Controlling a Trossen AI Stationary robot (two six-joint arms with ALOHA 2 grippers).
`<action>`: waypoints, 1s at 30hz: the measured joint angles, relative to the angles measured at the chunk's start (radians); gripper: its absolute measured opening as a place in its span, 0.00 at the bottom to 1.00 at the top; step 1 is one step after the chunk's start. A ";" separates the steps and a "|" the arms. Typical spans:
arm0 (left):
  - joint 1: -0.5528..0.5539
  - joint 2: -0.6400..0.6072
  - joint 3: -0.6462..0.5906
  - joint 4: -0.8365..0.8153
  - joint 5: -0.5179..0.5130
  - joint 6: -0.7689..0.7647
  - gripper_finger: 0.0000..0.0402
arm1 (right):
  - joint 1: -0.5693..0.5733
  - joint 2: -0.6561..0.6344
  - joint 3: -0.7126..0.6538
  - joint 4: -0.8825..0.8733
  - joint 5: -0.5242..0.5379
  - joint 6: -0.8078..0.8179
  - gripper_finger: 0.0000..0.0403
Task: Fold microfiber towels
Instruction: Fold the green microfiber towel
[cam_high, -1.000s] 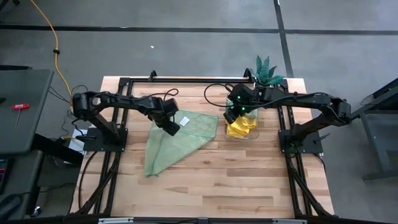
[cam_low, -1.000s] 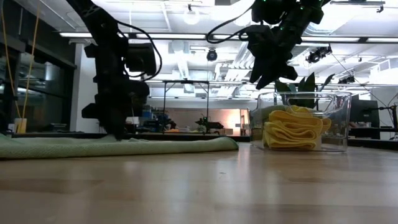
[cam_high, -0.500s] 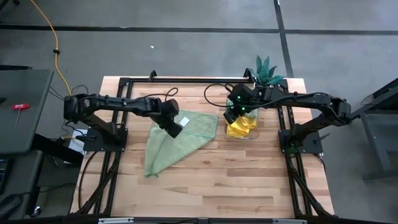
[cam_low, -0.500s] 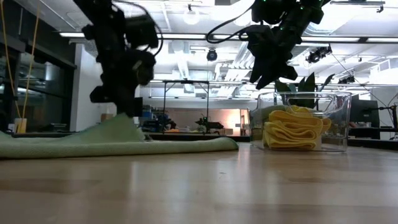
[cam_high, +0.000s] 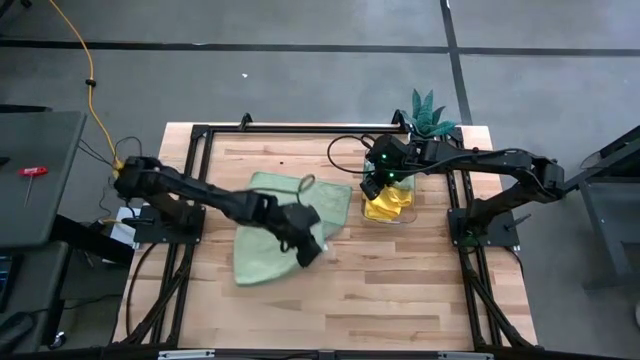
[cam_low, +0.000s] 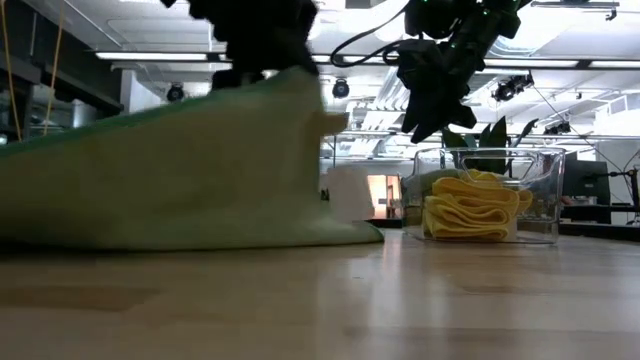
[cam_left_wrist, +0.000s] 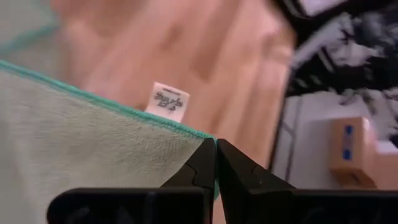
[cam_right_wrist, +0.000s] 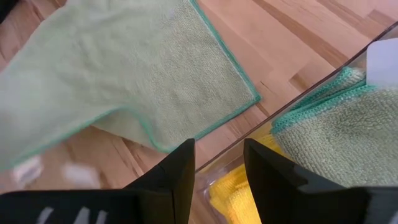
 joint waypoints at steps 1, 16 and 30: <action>-0.018 0.025 0.012 0.026 0.003 -0.007 0.00 | 0.000 0.000 0.000 0.000 -0.001 0.000 0.32; -0.131 0.340 0.175 0.309 0.100 -0.094 0.15 | 0.000 -0.001 0.000 -0.002 -0.013 -0.037 0.32; -0.078 0.035 0.161 -0.209 0.037 0.396 0.35 | 0.039 -0.001 0.000 0.039 -0.041 0.142 0.32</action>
